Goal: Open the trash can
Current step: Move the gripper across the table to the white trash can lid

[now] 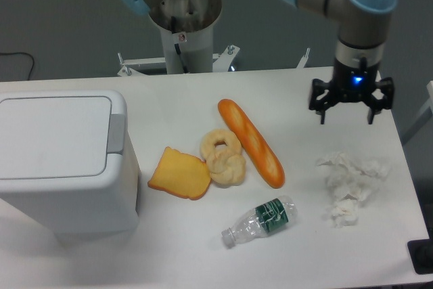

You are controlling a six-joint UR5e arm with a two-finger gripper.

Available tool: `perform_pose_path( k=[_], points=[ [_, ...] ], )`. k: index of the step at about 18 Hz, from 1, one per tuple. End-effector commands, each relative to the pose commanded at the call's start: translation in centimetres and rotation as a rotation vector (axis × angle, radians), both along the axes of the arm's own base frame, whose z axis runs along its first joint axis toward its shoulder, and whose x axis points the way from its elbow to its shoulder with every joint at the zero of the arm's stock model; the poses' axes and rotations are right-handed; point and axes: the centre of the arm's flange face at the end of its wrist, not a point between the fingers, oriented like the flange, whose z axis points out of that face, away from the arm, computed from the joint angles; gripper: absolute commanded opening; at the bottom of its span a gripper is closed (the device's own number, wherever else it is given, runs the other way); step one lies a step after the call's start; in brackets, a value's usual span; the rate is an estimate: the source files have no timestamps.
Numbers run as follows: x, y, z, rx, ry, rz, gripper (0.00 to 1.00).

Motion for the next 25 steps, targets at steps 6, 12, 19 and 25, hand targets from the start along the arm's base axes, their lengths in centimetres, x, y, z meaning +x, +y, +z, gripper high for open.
perform_pose_path(
  k=[6, 12, 19, 25],
  points=[
    [6.1, 4.4, 2.8, 0.107, -0.05, 0.043, 0.09],
    [11.1, 6.9, 4.9, 0.216, -0.175, 0.082, 0.0],
    [17.8, 11.5, 5.2, 0.258, -0.256, 0.013, 0.0],
    [21.9, 13.1, 6.4, 0.284, -0.283, -0.039, 0.0]
  ],
)
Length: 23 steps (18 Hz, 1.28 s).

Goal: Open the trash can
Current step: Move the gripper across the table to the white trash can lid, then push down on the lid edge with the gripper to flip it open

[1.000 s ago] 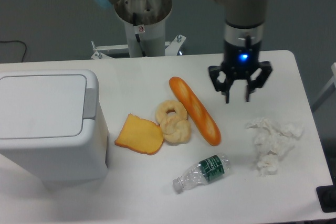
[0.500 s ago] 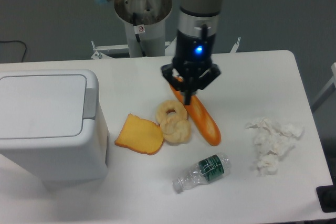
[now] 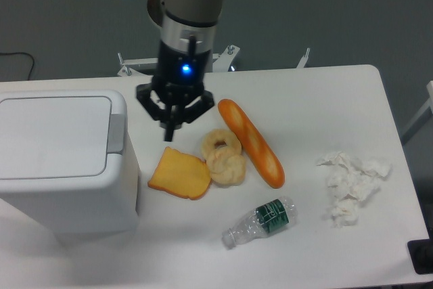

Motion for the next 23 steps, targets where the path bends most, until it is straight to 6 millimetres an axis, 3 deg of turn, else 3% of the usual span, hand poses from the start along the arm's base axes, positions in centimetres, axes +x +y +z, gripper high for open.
perform_pose_path(
  k=[3, 9, 23],
  points=[
    [0.9, -0.3, 0.9, 0.013, 0.007, -0.003, 0.0],
    [2.3, 0.8, 0.3, 0.004, -0.001, -0.029, 0.0],
    [1.9, 1.5, -1.3, -0.021, -0.014, -0.029, 0.0]
  ],
)
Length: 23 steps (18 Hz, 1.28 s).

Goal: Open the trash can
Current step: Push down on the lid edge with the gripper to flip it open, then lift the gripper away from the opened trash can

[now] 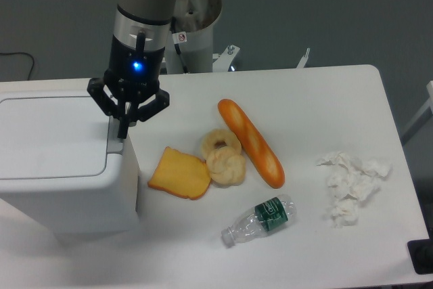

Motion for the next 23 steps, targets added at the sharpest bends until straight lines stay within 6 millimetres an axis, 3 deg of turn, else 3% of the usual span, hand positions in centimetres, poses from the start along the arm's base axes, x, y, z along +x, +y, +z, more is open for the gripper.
perform_pose_path(
  k=[9, 10, 13, 14, 15, 17, 19, 23],
  points=[
    [0.0, -0.1, 0.6, 0.008, 0.008, 0.0, 0.03],
    [0.1, -0.2, 0.7, 0.012, 0.009, -0.002, 0.13],
    [-1.1, -0.5, 1.7, 0.027, 0.03, 0.005, 0.62],
    [-2.4, -1.1, 2.1, 0.033, 0.036, 0.029, 0.86],
    [-3.9, -1.6, 2.0, 0.031, 0.035, 0.055, 1.0],
    [-6.1, -2.7, 1.5, 0.027, 0.046, 0.078, 1.0],
    [-9.6, -4.1, 0.0, -0.004, 0.089, 0.053, 1.0],
    [-15.7, -8.5, -2.1, -0.114, 0.214, 0.008, 1.0]
  ],
)
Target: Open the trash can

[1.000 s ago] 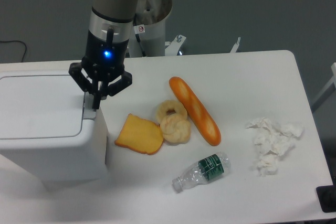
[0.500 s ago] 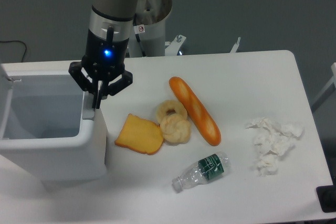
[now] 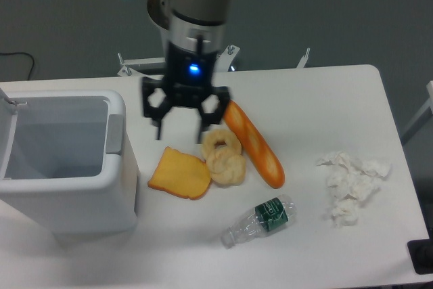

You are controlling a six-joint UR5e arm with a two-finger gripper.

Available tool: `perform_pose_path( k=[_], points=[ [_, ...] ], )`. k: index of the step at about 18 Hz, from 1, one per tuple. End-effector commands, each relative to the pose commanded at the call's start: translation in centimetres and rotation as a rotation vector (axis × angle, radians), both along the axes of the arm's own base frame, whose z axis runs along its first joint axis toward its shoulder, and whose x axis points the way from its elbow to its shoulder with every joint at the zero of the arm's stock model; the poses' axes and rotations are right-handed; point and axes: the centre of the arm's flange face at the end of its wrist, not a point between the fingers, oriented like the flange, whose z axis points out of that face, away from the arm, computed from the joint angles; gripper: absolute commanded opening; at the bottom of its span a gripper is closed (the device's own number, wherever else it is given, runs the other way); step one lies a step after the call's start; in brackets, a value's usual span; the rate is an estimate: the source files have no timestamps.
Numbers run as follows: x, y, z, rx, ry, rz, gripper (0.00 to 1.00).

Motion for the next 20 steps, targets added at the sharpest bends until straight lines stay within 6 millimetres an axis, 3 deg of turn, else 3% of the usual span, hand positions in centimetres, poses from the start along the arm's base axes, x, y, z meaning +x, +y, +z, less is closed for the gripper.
perform_pose_path(
  k=[5, 14, 17, 20],
  points=[
    [-6.3, -3.7, -4.2, -0.156, 0.058, -0.056, 1.0],
    [-12.4, -6.5, -11.8, -0.437, 0.1, -0.319, 1.0],
    [-14.5, -7.1, -13.2, -0.456, 0.111, -0.409, 1.0],
    [-14.9, -7.0, -13.5, -0.459, 0.113, -0.428, 1.0]
  ],
)
